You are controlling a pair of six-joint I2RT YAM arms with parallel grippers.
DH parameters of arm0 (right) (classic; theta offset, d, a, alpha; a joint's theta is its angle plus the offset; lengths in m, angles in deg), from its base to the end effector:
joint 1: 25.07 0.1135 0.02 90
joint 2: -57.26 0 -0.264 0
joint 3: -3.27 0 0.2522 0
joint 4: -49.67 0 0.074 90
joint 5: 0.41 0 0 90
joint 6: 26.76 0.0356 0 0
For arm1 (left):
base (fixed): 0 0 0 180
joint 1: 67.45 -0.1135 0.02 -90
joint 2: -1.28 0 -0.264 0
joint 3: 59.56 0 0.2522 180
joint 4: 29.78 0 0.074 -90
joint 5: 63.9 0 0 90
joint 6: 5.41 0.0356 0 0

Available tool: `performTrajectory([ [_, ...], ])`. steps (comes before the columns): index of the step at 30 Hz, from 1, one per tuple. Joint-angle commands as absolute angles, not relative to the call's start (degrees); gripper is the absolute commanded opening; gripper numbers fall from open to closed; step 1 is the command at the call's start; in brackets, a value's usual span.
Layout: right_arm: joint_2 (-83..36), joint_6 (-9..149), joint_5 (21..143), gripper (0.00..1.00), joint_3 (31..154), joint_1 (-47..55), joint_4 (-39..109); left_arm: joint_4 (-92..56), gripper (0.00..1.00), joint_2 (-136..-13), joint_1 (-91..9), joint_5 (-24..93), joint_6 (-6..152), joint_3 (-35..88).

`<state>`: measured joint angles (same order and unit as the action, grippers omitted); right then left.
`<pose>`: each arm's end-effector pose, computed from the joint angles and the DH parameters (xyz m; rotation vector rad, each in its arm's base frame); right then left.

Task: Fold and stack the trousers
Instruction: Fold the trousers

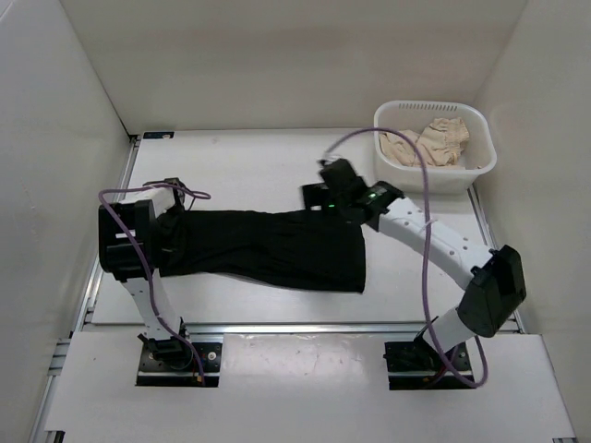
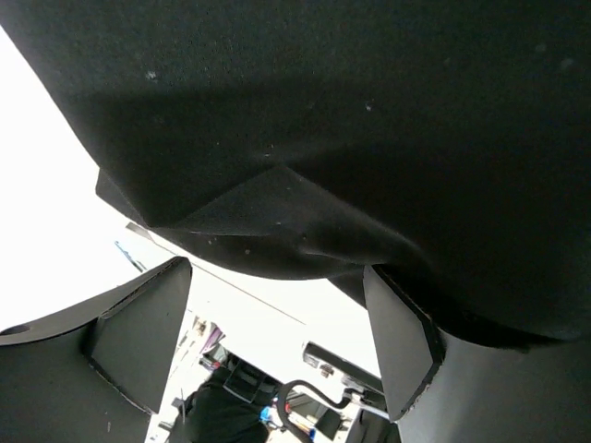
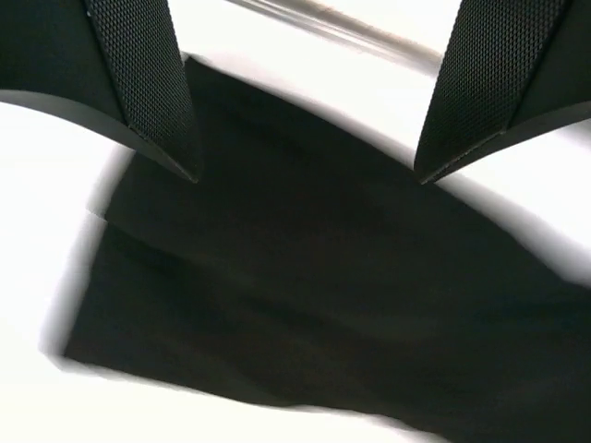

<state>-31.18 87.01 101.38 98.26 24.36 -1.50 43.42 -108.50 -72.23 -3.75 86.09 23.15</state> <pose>0.2272 0.2542 0.3297 -0.4248 2.3244 0.3928 0.3126 0.0439 0.1440 0.0133 -2.8450 -0.7430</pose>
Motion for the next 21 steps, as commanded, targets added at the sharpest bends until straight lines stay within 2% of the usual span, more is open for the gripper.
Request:
performTrajectory([
  [1,-31.17,96.72,90.31,0.99,83.33,11.52,-1.55,39.97,0.87,-105.60,-72.63,-1.58,84.59,22.14],
  [5,-29.84,98.74,85.30,0.99,73.21,1.76,7.23,39.97,0.87,-104.37,-73.16,-1.59,84.59,23.81],
  [13,-36.16,102.17,76.77,0.99,64.85,-1.07,18.23,40.50,0.89,-102.52,-78.34,-0.54,84.59,26.63],
  [14,-36.69,102.87,75.88,0.96,64.32,-1.07,18.94,40.50,0.89,-102.52,-79.74,-0.01,84.59,26.63],
  [15,-37.22,102.88,75.87,0.90,63.79,-1.07,18.94,40.50,0.89,-102.52,-80.54,0.69,84.59,26.63],
  [16,-38.00,102.88,75.87,0.81,62.92,-1.68,19.64,40.50,0.89,-102.52,-81.24,0.70,84.59,27.24],
  [17,-38.01,103.49,75.35,0.54,62.39,-2.30,19.65,40.50,0.89,-102.52,-81.77,1.39,84.59,27.24],
  [19,-37.23,104.02,74.48,0.27,61.16,-5.18,20.17,40.50,0.89,-102.52,-83.17,2.45,84.59,27.77],
  [20,-35.57,103.41,73.95,0.08,60.46,-6.59,20.17,40.50,0.89,-103.04,-83.18,3.24,84.59,27.77],
  [21,-34.42,102.79,73.94,0.00,60.45,-9.83,18.08,40.50,0.89,-103.05,-83.18,4.29,84.59,27.77],
])
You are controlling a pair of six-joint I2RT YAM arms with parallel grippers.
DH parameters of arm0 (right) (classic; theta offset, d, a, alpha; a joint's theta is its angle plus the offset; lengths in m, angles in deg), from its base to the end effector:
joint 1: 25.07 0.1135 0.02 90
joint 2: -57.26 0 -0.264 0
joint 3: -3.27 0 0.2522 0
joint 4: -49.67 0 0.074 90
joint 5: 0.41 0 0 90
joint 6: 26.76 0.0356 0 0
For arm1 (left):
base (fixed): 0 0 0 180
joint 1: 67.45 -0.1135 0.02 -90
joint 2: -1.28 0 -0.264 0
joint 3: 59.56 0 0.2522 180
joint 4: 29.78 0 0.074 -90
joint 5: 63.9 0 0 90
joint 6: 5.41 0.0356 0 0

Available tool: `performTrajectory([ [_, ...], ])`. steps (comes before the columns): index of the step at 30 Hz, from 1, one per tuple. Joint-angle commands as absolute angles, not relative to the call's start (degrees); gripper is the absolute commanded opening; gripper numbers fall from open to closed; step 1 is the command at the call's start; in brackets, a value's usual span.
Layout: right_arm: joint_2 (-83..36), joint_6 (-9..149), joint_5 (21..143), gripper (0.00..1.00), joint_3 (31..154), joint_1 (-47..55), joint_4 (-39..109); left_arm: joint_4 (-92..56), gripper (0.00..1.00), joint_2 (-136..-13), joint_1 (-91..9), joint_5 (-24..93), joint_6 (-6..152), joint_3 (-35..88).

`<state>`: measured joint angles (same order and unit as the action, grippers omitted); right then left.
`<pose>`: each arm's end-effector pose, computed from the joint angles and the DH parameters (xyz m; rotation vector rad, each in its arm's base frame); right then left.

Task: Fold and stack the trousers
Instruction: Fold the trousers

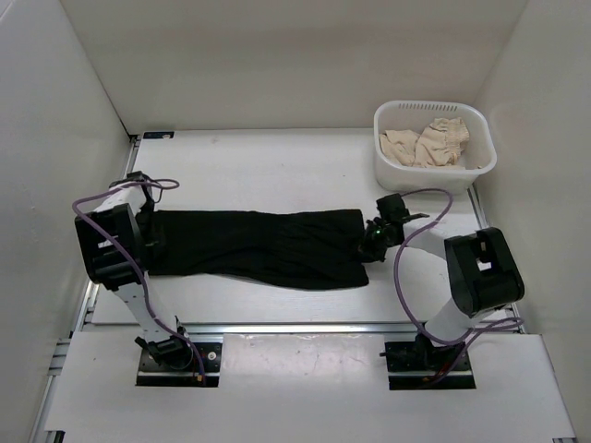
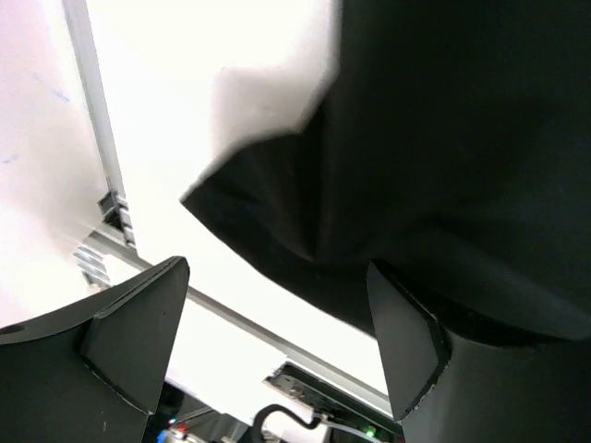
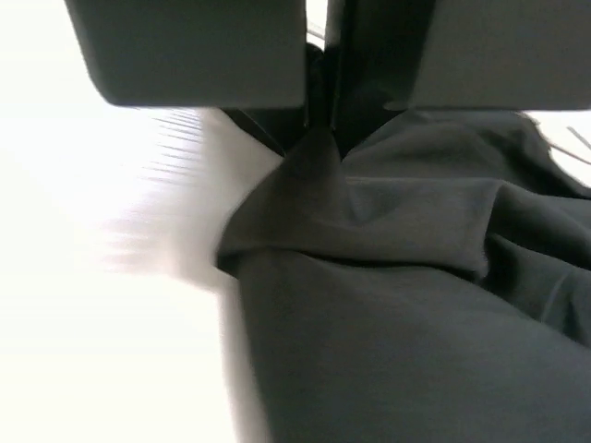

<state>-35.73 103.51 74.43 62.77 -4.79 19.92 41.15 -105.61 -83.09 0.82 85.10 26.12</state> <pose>0.2715 0.1103 0.1412 0.3982 2.7695 0.6568 0.3116 0.1030 0.1688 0.3791 -2.9490 -0.6524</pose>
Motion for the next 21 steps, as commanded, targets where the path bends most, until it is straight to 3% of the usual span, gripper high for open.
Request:
performTrajectory([
  [1,-33.02,102.01,73.94,0.00,60.45,-11.69,16.76,40.50,0.89,-103.83,-83.18,4.99,84.59,27.77],
  [5,-24.24,92.72,79.20,0.00,66.23,-20.92,2.98,41.02,0.89,-105.76,-78.80,12.37,84.59,27.15],
  [8,-22.46,87.51,88.24,0.00,80.19,-20.86,-9.86,43.92,0.88,-107.61,-74.23,22.73,84.59,29.69],
  [16,-36.75,88.02,107.41,0.00,108.86,3.74,-37.73,49.11,0.88,-116.58,-61.49,44.53,84.59,40.94],
  [18,-41.33,89.25,108.21,0.00,115.97,11.82,-43.53,49.72,0.88,-117.90,-60.16,43.94,84.59,41.48],
  [20,-50.90,89.78,108.75,0.00,124.65,20.14,-49.31,49.72,0.83,-119.39,-59.63,42.45,84.59,40.96],
  [21,-54.06,88.74,107.18,0.00,135.05,22.89,-49.35,49.11,0.78,-119.40,-59.63,41.92,84.59,40.95],
])
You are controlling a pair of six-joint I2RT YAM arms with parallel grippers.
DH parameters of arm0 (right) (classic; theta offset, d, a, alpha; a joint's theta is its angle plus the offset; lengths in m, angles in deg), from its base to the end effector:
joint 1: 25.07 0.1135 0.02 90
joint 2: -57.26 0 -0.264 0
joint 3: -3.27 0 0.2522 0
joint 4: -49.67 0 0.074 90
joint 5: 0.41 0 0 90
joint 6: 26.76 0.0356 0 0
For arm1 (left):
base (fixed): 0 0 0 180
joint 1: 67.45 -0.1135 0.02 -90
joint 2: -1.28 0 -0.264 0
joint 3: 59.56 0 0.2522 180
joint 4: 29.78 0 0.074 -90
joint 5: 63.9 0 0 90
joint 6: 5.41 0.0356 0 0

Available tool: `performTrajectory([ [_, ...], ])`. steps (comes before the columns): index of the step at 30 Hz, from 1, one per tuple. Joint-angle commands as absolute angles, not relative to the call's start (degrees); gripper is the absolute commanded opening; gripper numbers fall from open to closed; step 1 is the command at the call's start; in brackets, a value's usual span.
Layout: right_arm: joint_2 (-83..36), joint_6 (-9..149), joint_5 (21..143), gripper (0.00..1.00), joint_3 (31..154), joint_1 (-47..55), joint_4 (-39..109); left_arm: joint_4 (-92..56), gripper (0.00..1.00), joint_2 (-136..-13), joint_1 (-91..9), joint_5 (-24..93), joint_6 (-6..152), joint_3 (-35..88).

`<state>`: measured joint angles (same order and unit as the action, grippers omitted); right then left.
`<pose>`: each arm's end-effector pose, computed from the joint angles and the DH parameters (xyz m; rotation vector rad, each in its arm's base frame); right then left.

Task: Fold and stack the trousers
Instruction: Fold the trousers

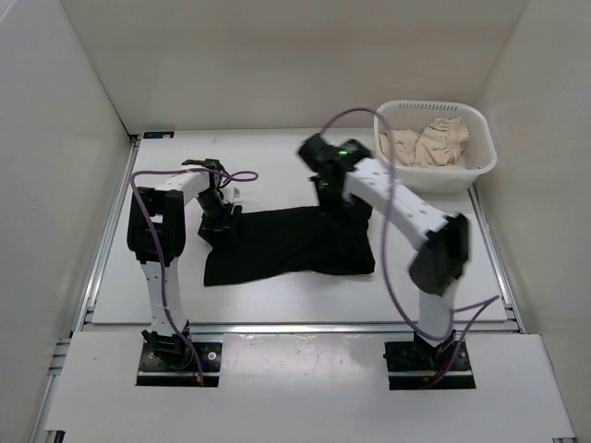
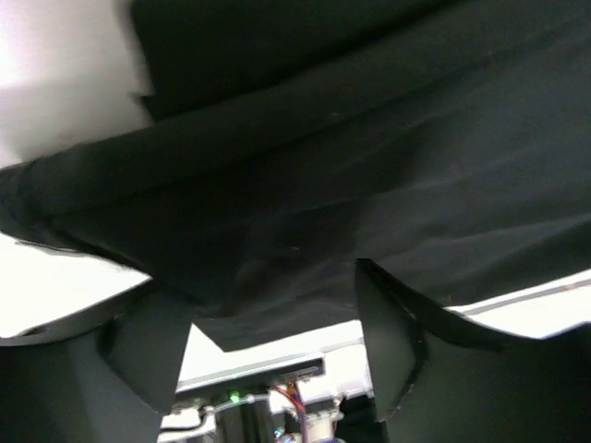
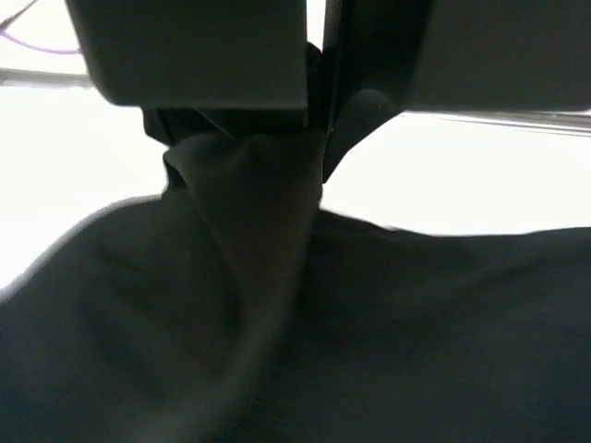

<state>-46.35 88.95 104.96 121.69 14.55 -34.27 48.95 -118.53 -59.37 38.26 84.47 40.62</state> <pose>0.2868 0.2252 0.3333 -0.2596 2.6809 -0.0382 0.3682 -0.0598 0.1502 -0.1829 -2.9610 0.2997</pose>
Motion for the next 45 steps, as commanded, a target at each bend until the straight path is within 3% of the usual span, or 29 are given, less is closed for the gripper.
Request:
performTrajectory([
  [1,-59.40,87.94,105.51,0.00,140.11,25.27,-49.35,47.80,0.70,-120.09,-59.63,41.13,84.59,40.08],
  [2,-62.24,87.94,103.41,0.00,145.30,28.95,-49.35,47.18,0.54,-120.80,-59.63,39.30,84.59,39.55],
  [4,-70.22,87.06,97.36,0.00,158.37,31.70,-49.35,46.65,0.32,-122.37,-59.63,38.66,84.59,39.55],
  [6,-73.51,86.35,94.61,0.00,162.56,34.08,-46.65,46.65,0.14,-123.00,-59.63,38.14,84.59,40.60],
  [12,-67.28,83.80,89.59,0.00,155.72,36.89,-26.87,46.12,0.14,-123.79,-59.63,35.60,84.59,43.06],
  [17,-72.46,83.28,87.48,0.00,158.36,36.37,-24.92,46.12,0.14,-123.18,-59.63,33.75,84.59,43.59],
  [21,-75.18,84.68,91.26,0.00,156.69,35.59,-21.93,46.12,0.20,-122.04,-60.41,31.98,84.59,42.97],
  [24,-75.72,84.68,88.37,0.00,154.15,35.58,-18.42,46.12,0.31,-121.51,-61.99,31.37,84.59,42.97],
  [26,-76.24,83.37,86.78,0.08,153.36,35.58,-16.23,46.12,0.39,-121.51,-64.01,29.79,84.59,43.76],
  [29,-77.56,78.46,79.78,0.50,153.35,36.28,-13.94,47.26,0.46,-121.51,-67.53,27.77,84.59,46.83],
  [31,-78.17,73.38,77.20,0.75,153.35,38.82,-11.56,47.96,0.57,-121.51,-69.90,27.24,84.59,48.76],
  [33,-78.18,69.93,76.40,0.95,155.89,41.54,-10.51,48.49,0.62,-122.12,-73.68,25.22,84.59,51.49],
  [34,-78.18,66.96,77.10,0.99,156.51,42.34,-9.37,49.10,0.64,-122.12,-74.82,24.61,84.59,52.28],
  [39,-70.55,66.66,85.08,0.99,154.59,42.97,-5.50,50.60,0.67,-118.97,-78.88,19.69,84.59,54.93],
  [41,-63.64,71.64,88.78,0.99,145.48,41.30,-3.39,50.60,0.76,-114.24,-78.88,19.68,84.59,54.93],
  [45,-53.41,85.27,86.60,0.99,124.56,28.68,1.88,52.17,0.83,-109.55,-76.60,22.39,84.59,53.78],
])
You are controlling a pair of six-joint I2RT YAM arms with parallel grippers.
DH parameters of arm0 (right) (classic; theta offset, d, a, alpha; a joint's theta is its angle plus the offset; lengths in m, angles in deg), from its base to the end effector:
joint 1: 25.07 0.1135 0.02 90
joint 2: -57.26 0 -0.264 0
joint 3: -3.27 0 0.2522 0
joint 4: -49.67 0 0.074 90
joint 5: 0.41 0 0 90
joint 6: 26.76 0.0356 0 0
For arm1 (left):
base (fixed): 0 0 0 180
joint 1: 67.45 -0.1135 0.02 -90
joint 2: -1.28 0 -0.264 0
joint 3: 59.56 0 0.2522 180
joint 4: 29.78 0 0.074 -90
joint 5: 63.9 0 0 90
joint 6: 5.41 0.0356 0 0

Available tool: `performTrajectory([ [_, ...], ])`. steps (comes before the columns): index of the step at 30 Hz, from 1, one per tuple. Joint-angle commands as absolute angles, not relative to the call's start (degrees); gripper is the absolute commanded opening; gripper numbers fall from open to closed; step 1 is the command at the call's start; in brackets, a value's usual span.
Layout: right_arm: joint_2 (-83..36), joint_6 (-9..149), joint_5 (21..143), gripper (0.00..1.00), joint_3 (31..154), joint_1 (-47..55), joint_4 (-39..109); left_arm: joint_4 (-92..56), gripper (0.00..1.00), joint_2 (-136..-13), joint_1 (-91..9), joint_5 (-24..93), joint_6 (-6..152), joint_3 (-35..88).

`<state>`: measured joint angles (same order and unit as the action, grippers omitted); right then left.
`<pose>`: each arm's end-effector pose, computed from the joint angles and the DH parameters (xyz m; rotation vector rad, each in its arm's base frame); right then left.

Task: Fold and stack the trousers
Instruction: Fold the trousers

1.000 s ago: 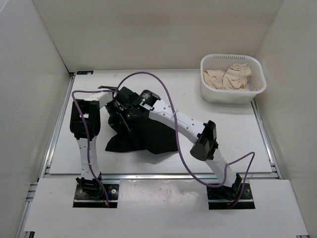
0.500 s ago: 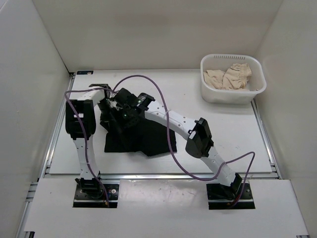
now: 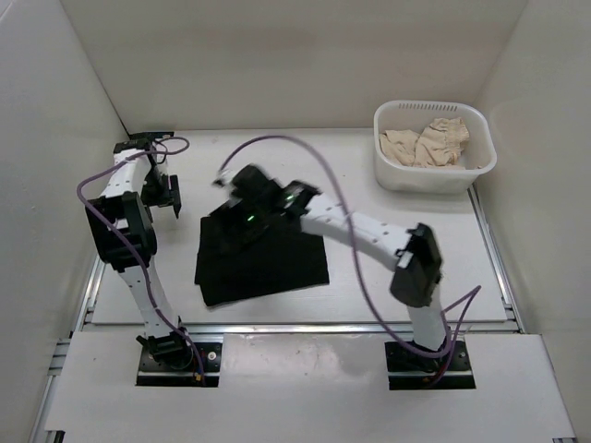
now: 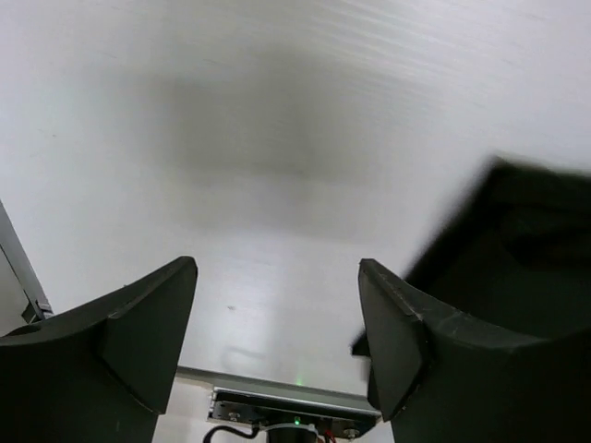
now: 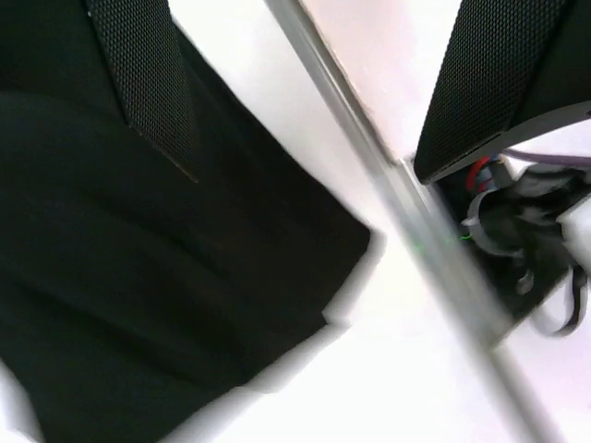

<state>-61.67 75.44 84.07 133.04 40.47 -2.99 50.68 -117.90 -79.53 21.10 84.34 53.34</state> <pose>0.1944 0.4356 0.3190 -1.1388 2.1504 0.7739 0.3960 0.0879 0.2071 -0.3357 3.0724 0.1433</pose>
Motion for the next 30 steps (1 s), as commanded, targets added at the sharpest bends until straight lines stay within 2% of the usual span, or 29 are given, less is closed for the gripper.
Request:
performTrajectory([
  [1,-50.61,87.21,86.60,0.99,120.69,26.55,3.63,52.88,0.83,-109.55,-76.07,26.58,84.59,54.65],
  [5,-48.57,91.10,79.06,0.99,108.98,16.71,3.83,54.73,0.83,-113.06,-74.57,38.99,84.59,56.42],
  [7,-46.99,91.10,76.94,0.99,103.03,14.93,3.83,54.73,0.81,-116.66,-73.43,43.56,84.59,57.65],
  [13,-42.59,89.08,69.03,0.99,87.63,13.08,5.32,54.65,0.81,-120.45,-72.81,47.28,84.59,56.25],
  [16,-41.27,88.47,68.49,0.99,80.59,13.08,5.85,53.94,0.74,-122.64,-72.28,48.86,84.59,55.63],
  [17,-41.26,88.46,68.49,0.99,79.36,12.47,5.85,53.94,0.63,-123.26,-71.76,49.82,84.59,55.63],
  [19,-40.74,88.46,68.49,0.99,76.54,12.46,5.85,53.94,0.51,-124.92,-71.76,49.83,84.59,55.63],
  [20,-40.74,88.46,67.62,0.96,75.84,12.46,6.80,53.94,0.31,-124.93,-71.76,49.83,84.59,55.63],
  [21,-41.78,88.46,66.31,0.88,75.83,12.46,8.12,53.94,0.16,-125.89,-71.76,49.83,84.59,56.15],
  [22,-42.31,87.68,64.21,0.60,75.13,12.46,8.13,53.94,0.14,-126.42,-71.76,49.83,84.59,56.85],
  [23,-42.32,87.15,64.19,0.41,75.13,12.46,8.65,53.94,0.14,-126.43,-71.76,49.83,84.59,57.64],
  [24,-43.19,87.14,64.18,0.25,75.13,12.46,8.66,53.94,0.14,-126.43,-71.76,49.83,84.59,59.48],
  [26,-43.20,87.14,64.18,0.03,74.60,11.94,9.80,53.94,0.14,-125.20,-71.76,49.83,84.59,61.33],
  [30,-42.59,87.14,63.04,0.00,71.53,10.01,11.74,53.94,0.14,-124.67,-71.76,46.41,84.59,65.82],
])
